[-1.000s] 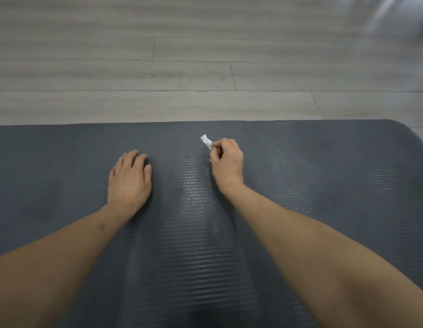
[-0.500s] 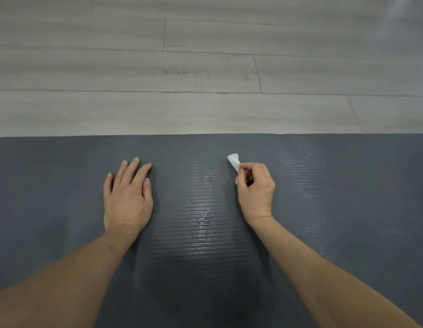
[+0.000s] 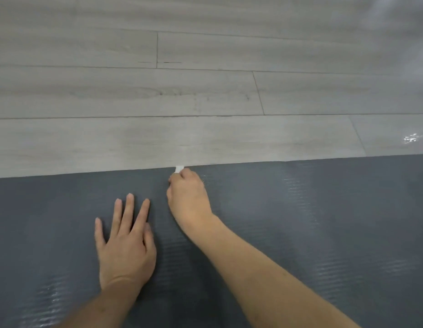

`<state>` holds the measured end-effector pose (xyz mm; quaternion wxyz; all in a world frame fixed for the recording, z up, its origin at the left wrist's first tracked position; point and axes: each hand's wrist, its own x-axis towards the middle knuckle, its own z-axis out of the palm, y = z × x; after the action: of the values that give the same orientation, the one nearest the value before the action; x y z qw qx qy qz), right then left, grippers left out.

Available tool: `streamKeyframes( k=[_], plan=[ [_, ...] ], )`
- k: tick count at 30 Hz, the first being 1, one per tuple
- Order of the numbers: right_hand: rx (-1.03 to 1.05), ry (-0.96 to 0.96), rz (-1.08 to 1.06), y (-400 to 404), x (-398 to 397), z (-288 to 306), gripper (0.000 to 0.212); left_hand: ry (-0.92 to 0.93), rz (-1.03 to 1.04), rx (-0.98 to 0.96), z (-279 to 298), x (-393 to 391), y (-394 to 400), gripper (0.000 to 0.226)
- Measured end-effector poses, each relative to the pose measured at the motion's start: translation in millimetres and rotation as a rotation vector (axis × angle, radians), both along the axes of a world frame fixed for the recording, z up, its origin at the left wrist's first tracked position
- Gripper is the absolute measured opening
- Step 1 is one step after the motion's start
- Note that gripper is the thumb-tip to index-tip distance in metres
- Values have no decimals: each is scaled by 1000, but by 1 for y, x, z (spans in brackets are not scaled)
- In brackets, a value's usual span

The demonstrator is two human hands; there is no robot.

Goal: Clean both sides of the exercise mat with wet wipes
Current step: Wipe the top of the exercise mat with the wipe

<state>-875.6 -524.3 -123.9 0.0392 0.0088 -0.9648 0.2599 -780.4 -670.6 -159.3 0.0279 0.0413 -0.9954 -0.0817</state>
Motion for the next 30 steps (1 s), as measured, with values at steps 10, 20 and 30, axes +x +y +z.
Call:
streamKeyframes(
  k=[10, 20, 30],
  plan=[
    [189, -65, -584, 169, -9, 25, 20, 5, -19, -34, -3, -3, 2, 60],
    [220, -63, -118, 108, -13, 14, 23, -27, -29, -35, 0, -2, 0, 59],
    [45, -73, -155, 1, -14, 19, 15, -52, -36, -25, 1, -3, -1, 60]
  ],
)
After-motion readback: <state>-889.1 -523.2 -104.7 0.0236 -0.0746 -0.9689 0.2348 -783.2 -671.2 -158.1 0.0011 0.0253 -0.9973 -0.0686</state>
